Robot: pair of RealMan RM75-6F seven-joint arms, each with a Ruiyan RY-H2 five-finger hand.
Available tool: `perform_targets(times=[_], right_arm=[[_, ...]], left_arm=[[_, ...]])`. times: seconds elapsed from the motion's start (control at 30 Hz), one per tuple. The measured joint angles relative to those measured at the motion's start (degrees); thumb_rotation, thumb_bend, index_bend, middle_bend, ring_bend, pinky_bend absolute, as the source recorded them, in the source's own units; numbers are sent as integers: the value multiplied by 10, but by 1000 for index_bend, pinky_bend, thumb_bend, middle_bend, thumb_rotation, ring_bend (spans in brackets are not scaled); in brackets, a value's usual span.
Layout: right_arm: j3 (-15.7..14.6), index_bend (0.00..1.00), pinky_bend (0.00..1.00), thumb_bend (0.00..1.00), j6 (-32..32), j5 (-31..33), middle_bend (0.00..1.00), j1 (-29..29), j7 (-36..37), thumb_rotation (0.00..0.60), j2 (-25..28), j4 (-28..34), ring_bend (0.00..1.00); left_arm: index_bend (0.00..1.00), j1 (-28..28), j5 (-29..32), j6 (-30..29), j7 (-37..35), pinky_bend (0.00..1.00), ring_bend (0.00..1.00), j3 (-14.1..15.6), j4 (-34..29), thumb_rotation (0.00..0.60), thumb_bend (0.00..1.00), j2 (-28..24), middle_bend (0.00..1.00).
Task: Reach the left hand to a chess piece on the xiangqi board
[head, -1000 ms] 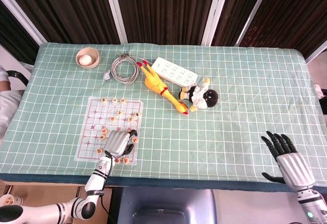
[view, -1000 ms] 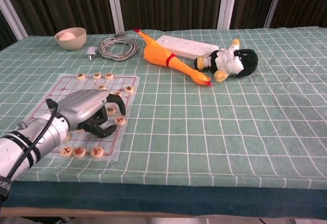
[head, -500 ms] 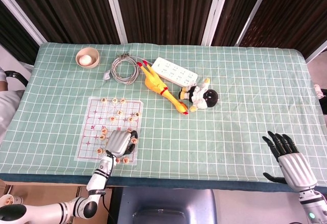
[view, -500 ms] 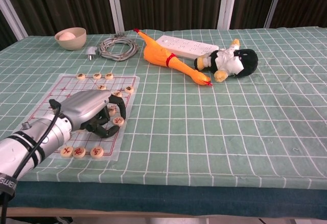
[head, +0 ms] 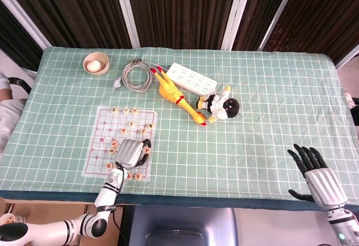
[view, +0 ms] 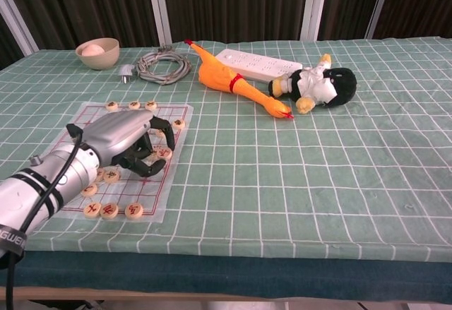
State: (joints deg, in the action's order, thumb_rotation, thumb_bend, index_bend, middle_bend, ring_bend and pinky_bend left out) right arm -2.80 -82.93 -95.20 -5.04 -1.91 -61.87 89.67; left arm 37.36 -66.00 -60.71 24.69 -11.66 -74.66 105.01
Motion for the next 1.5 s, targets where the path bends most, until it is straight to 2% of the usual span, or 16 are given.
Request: perform_targets(times=[0.33,0.57,0.73,1.0,1.2,1.33,1.37,1.43,1.47,1.5], right_arm=[[3,0,0,44,1,6,0,0,0,600,0,0,0],[4,0,0,44,1,8,0,0,0,600,0,0,0],[4,0,0,44,0,9,0,0,1,600,0,1,0],[4,0,0,44,-2,7,0,1,2,600,0,1,0],[5,0,0,44,-8,6,0,3,8,600,1,-2,0],[4,0,0,44,-7,6,0,3,13,600,4,-2,0],[4,0,0,44,-8,6,0,4,14,600,5,-2,0],[4,0,0,44,-11,7,0,5,18,600,7,-1,0],[4,0,0,44,-13,7,0,6,20,600,8,-1,0],[4,0,0,44,-14,8,0,7,22,600,9,-1,0]], left_arm=[[483,20,21,8,4,1000,1000,-21,42,600,401,23,1000],[471,26,31,15,3,1000,1000,-22,68,600,401,38,1000],[424,28,28,17,-2,1000,1000,-18,76,600,402,42,1000],[216,27,25,13,-1,1000,1000,-13,62,600,404,38,1000],[205,25,21,6,0,1000,1000,-12,42,600,397,31,1000],[188,14,-11,-22,-6,1000,1000,-2,-10,600,378,4,996],[166,10,-25,-33,-9,989,957,3,-28,600,379,-7,928],[111,-5,-62,-56,-23,817,678,21,-73,600,386,-44,661],[60,-13,-78,-65,-32,593,382,32,-92,600,390,-64,417],[26,-21,-92,-73,-42,395,173,44,-110,600,394,-87,244]])
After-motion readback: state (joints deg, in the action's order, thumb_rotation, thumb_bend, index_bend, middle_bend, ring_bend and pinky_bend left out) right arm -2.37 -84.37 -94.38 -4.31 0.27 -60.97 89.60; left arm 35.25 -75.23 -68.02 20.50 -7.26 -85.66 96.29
